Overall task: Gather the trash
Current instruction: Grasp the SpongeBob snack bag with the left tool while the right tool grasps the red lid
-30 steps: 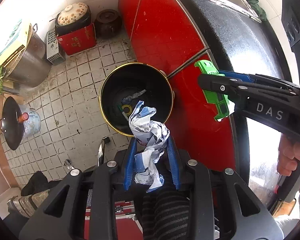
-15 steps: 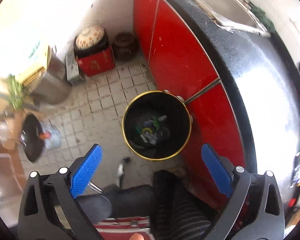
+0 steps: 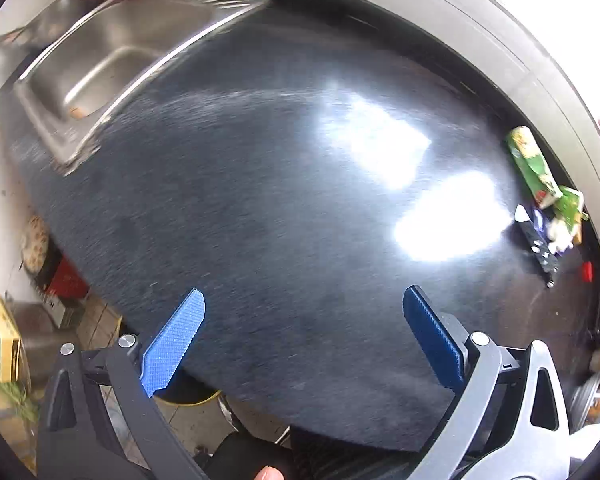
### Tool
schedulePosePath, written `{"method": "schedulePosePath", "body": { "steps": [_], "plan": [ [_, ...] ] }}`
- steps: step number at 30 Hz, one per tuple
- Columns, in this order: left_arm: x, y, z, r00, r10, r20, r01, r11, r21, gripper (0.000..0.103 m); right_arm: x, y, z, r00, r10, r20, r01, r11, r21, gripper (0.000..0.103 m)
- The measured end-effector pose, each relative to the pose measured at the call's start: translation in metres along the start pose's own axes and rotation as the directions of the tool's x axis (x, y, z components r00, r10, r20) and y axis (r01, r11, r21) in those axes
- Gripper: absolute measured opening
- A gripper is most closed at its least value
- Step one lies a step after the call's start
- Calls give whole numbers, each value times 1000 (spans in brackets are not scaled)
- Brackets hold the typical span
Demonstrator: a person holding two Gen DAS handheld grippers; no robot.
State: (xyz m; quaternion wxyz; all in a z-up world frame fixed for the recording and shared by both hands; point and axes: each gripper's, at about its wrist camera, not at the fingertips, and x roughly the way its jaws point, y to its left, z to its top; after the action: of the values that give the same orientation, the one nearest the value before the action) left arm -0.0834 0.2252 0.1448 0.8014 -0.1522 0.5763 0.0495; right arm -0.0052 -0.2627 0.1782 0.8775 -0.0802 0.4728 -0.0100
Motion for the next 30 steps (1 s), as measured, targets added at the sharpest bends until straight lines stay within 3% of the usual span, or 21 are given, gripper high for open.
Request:
{"method": "schedulePosePath", "body": {
  "steps": [2, 8, 13, 16, 19, 23, 27, 30],
  "plan": [
    [10, -42, 21, 998, -52, -33, 54, 996, 71, 96, 3, -47, -18, 999, -26, -40, 31, 992, 121, 97],
    [31, -160, 66, 991, -103, -84, 122, 956, 266, 96, 5, -135, -73, 992, -41, -122, 84, 924, 372, 97],
    [54, -240, 101, 978, -160, -132, 197, 914, 353, 96, 16, -171, -99, 976, -103, -194, 177, 891, 419, 97],
    [73, -283, 123, 973, -166, -159, 214, 907, 362, 96, 28, -200, -104, 972, -97, -216, 192, 858, 476, 97],
    [91, -313, 140, 976, -149, -160, 198, 914, 354, 96, 51, -221, -95, 962, -118, -245, 230, 837, 497, 97],
    [117, -342, 148, 978, -111, -175, 169, 916, 365, 96, 91, -243, -80, 953, -93, -288, 229, 844, 485, 97],
    [145, -352, 148, 974, -77, -211, 150, 922, 357, 96, 126, -257, -68, 947, -95, -307, 236, 852, 467, 97],
    [158, -354, 151, 972, -92, -218, 161, 931, 328, 96, 142, -262, -65, 949, -76, -305, 219, 855, 469, 97]
  ]
}}
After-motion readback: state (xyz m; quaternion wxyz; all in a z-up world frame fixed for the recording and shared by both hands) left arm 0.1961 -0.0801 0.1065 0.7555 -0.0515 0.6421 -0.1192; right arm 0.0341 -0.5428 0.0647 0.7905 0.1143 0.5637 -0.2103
